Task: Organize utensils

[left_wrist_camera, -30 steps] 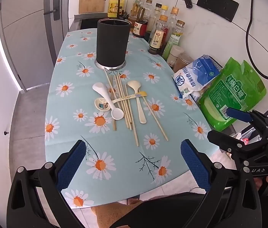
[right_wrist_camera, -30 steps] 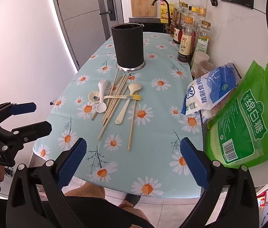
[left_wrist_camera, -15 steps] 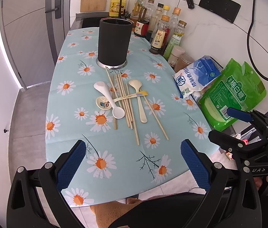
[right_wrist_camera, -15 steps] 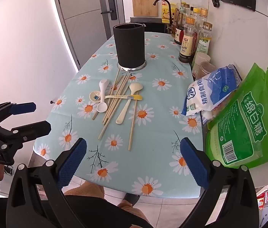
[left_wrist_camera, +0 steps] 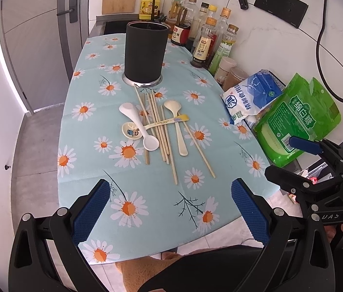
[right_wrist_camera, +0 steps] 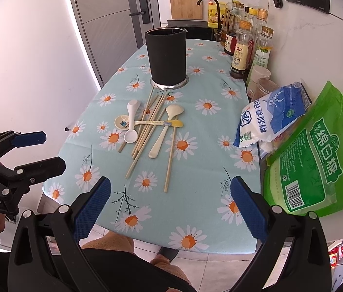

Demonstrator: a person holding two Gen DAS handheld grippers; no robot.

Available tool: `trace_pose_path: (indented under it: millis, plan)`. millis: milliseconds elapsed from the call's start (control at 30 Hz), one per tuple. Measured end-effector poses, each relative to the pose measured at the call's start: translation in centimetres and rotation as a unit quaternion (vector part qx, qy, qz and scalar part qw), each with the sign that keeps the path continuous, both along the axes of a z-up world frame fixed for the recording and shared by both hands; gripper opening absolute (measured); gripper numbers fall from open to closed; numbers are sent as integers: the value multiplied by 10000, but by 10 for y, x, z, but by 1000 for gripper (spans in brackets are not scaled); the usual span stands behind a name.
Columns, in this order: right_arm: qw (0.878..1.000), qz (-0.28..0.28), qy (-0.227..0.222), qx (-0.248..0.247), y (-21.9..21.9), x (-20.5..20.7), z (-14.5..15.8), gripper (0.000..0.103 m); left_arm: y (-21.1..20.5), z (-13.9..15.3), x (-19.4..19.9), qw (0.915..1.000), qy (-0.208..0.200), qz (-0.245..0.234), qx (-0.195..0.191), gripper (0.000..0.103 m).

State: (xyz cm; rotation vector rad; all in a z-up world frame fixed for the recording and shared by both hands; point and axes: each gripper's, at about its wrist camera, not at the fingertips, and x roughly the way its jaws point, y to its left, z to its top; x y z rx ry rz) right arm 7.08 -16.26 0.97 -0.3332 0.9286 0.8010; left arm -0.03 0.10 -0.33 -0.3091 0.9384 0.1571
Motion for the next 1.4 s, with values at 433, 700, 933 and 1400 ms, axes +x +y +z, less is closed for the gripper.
trace_pose_path:
  millis: [433,700,933,1400]
  plan:
    - [10000,13,75,40,2,0,-4,98,0,-3,0,10000,43,-3,-16,97]
    - [10000,-21,74,-24,1,0,-6,98,0,-5,3,10000,42,3,-57,97]
    - [10000,-10,35,-11,0,-1,-3,98,-2,-4,5,10000,39,-9,-25,97]
    - [10000,-3,83,-18,1,1,-4,98,-5,-6,9,9999,105,-38,-36,97]
